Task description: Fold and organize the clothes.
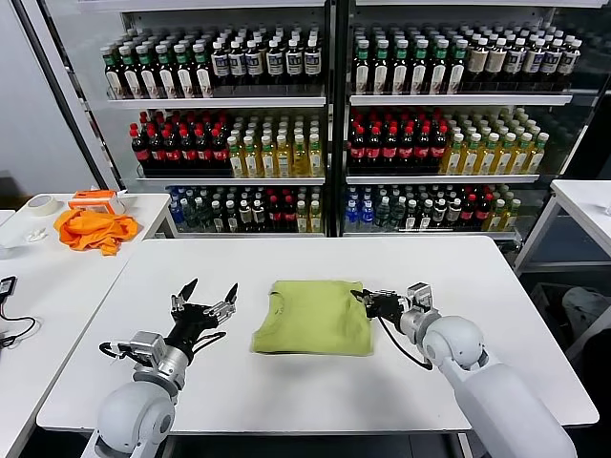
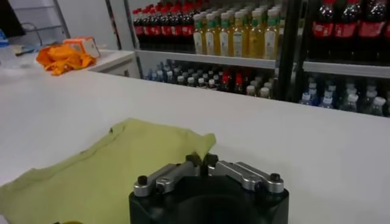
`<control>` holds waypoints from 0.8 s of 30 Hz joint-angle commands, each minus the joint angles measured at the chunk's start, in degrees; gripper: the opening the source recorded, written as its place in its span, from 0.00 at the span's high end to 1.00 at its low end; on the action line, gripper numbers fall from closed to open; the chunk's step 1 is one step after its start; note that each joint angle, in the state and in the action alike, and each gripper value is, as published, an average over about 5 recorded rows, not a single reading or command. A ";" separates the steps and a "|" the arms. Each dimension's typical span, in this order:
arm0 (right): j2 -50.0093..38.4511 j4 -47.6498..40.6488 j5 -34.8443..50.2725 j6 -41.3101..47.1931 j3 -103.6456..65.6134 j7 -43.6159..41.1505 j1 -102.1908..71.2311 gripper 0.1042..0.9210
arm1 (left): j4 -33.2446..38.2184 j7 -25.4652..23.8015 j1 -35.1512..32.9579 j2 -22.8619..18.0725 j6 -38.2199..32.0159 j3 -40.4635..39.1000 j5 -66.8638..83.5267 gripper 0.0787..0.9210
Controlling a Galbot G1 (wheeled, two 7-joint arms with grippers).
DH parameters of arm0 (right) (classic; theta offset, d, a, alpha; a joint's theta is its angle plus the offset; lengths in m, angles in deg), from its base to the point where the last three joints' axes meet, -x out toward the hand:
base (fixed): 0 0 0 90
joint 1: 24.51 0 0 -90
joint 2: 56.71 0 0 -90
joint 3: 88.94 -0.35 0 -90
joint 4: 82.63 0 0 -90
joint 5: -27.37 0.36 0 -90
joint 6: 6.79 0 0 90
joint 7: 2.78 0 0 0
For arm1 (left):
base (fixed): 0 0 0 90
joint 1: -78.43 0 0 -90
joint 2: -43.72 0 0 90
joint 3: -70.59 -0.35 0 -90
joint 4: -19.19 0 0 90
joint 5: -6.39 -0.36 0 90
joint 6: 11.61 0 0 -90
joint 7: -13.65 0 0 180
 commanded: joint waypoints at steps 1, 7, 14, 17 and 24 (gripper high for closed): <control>-1.58 -0.31 -7.00 -4.12 -3.82 -4.97 0.17 0.82 | -1.02 -0.27 0.59 -0.61 -0.30 -0.25 -0.71 0.12; -3.70 8.73 -6.01 -5.71 -10.38 2.12 -7.26 0.61 | -2.72 -2.64 1.50 -0.64 -1.98 -0.05 -2.21 0.12; -3.49 15.23 -12.58 -10.44 -18.53 7.70 -15.65 0.38 | -5.30 -5.05 2.53 -0.71 -4.76 -0.48 -4.22 0.12; -3.18 15.87 -13.60 -12.12 -20.19 9.24 -17.01 0.27 | -5.51 -5.20 3.01 -0.36 -3.82 -0.57 -3.87 0.12; -1.20 17.39 -15.83 -13.96 -21.92 12.81 -20.94 0.13 | -6.42 -5.34 3.76 -0.02 -3.41 -0.11 -3.65 0.12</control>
